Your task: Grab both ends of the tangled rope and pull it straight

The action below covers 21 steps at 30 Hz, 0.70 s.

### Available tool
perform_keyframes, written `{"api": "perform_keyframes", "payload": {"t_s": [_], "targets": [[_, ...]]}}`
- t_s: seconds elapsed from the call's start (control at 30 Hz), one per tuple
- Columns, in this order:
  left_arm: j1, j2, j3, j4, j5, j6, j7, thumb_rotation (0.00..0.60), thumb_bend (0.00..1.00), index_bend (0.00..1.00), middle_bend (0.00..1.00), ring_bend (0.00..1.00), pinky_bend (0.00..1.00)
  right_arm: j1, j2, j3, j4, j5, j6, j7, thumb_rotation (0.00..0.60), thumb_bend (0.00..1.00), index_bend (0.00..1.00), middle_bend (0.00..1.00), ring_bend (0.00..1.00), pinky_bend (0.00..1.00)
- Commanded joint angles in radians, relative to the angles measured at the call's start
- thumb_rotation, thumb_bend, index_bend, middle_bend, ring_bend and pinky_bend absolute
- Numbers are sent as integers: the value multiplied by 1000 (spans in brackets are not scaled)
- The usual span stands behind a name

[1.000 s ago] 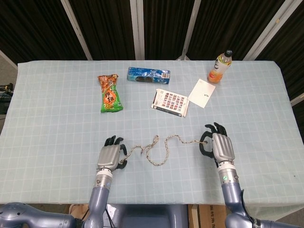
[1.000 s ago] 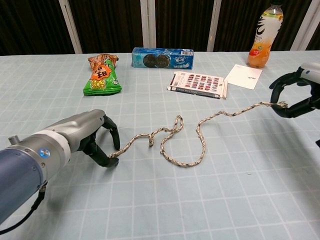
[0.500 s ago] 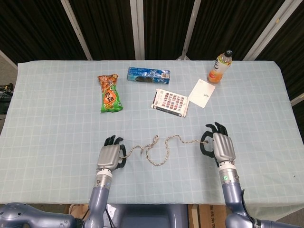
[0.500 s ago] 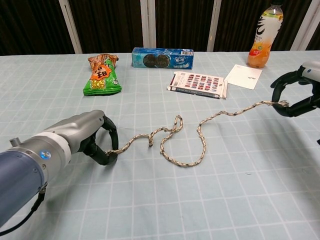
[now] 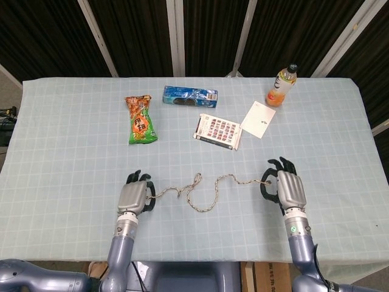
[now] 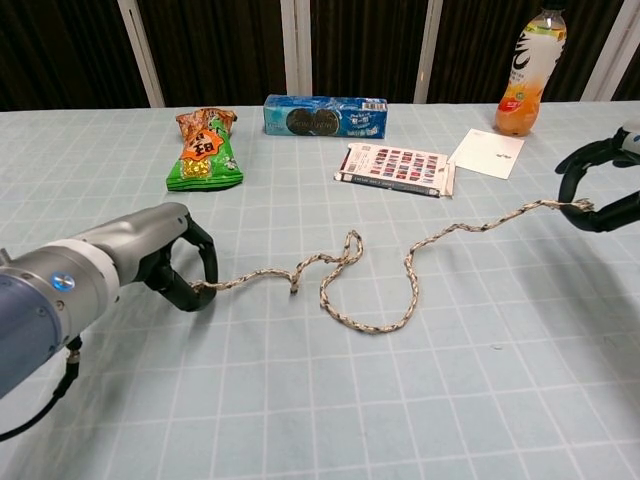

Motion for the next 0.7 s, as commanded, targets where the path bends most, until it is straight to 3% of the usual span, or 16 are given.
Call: {"api": "perform_keyframes", "payload": {"t_s": [0.03,0.47,0.7], "targets": [[10,54,-9,-38,9,0,-6,600,540,603,187,0,0,-12,22,-2,-8,-7,6,12,600,475,618,220,0,0],[81,329,-24,-182,27,-41,-107,600,540,612,188,0,0,-81,139,-16,-25,-38,20,95,600,475,618,219,0,0],[141,464,-15,-214,51,-70,-223,600,539,612,188,0,0,-121,189,-20,-15,-39,21,153,600,475,618,219,0,0]]}}
